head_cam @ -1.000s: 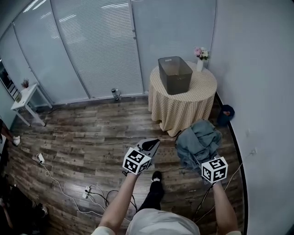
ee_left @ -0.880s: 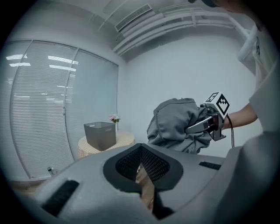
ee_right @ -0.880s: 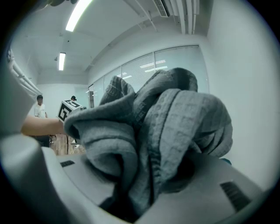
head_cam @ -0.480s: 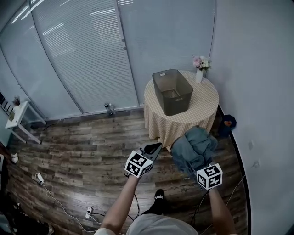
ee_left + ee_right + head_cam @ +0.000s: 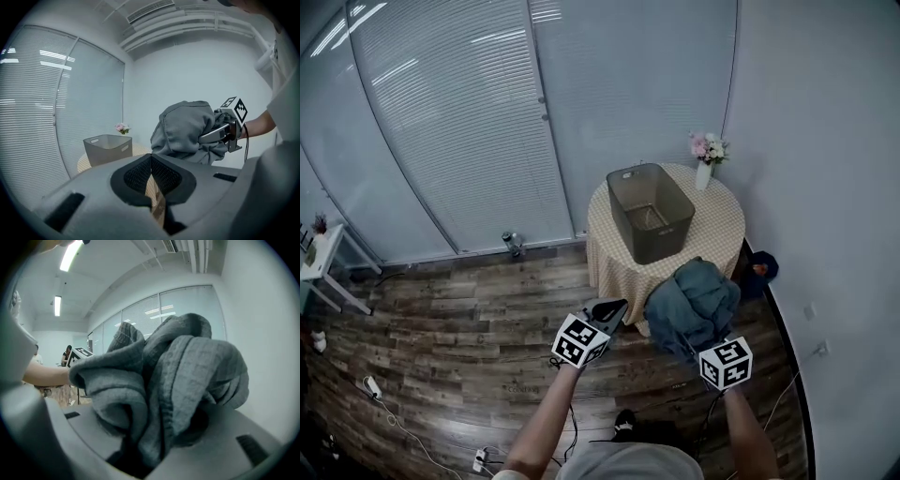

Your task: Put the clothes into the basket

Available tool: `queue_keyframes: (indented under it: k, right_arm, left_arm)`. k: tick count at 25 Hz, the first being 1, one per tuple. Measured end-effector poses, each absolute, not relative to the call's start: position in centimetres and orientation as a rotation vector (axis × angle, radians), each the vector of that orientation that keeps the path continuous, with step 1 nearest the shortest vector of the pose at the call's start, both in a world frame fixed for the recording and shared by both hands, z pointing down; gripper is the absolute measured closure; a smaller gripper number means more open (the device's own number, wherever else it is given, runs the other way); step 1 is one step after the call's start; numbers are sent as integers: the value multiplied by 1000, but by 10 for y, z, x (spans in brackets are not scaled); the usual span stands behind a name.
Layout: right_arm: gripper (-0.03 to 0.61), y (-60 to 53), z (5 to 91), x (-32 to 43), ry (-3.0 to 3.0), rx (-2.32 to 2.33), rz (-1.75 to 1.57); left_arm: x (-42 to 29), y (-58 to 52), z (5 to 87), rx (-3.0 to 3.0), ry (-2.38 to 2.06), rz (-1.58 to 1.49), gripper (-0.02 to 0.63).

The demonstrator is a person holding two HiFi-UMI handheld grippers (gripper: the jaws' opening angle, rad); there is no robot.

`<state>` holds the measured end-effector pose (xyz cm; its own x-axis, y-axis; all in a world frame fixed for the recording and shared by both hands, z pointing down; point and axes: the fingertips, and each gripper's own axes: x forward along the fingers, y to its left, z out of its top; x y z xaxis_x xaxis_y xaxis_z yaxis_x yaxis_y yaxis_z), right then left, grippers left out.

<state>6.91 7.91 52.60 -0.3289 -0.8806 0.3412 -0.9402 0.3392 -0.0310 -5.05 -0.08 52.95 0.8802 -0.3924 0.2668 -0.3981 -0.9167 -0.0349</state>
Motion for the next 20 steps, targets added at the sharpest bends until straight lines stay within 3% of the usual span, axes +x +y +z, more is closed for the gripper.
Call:
queue_keyframes:
  k: [20]
  right_arm:
    - [376, -30, 507, 105, -2313, 1636, 192]
  left_arm:
    - [-27, -105, 552, 2976, -628, 384, 601]
